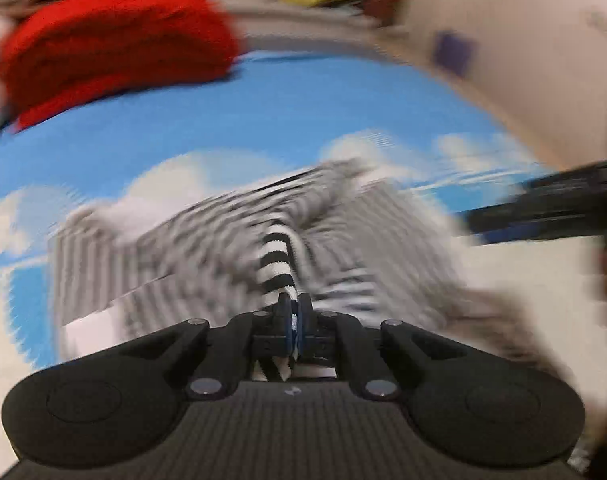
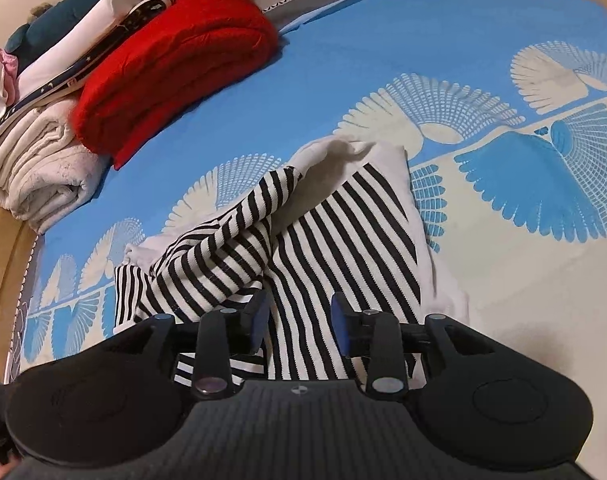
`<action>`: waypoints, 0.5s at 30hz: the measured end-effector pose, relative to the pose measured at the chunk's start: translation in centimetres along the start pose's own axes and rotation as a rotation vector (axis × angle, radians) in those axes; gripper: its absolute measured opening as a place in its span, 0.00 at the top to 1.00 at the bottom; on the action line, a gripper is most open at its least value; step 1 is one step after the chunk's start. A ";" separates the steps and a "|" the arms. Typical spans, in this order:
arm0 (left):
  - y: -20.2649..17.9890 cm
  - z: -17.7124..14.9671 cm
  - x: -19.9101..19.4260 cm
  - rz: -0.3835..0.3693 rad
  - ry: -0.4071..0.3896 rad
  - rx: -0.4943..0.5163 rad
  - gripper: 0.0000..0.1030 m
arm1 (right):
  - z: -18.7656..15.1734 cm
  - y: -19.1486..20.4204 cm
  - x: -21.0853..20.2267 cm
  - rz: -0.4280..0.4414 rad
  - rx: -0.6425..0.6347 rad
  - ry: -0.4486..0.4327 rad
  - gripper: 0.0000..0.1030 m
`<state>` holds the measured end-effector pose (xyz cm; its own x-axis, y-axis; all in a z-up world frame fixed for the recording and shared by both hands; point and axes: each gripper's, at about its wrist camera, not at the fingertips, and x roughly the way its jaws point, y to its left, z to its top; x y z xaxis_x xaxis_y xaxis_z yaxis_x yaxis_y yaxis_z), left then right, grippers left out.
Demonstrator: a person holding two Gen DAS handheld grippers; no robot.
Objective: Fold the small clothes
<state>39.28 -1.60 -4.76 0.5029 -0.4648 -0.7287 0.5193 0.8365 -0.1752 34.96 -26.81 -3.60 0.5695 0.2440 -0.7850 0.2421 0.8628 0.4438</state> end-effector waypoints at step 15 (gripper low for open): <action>3.7 -0.9 0.9 -0.041 0.053 -0.459 0.69 | -0.9 -1.2 2.0 -0.003 0.043 0.064 0.55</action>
<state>41.06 1.36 -6.72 0.4460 -0.4948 -0.7458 0.1724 0.8652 -0.4709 35.08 -26.99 -6.05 0.5177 0.2699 -0.8118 0.2780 0.8443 0.4581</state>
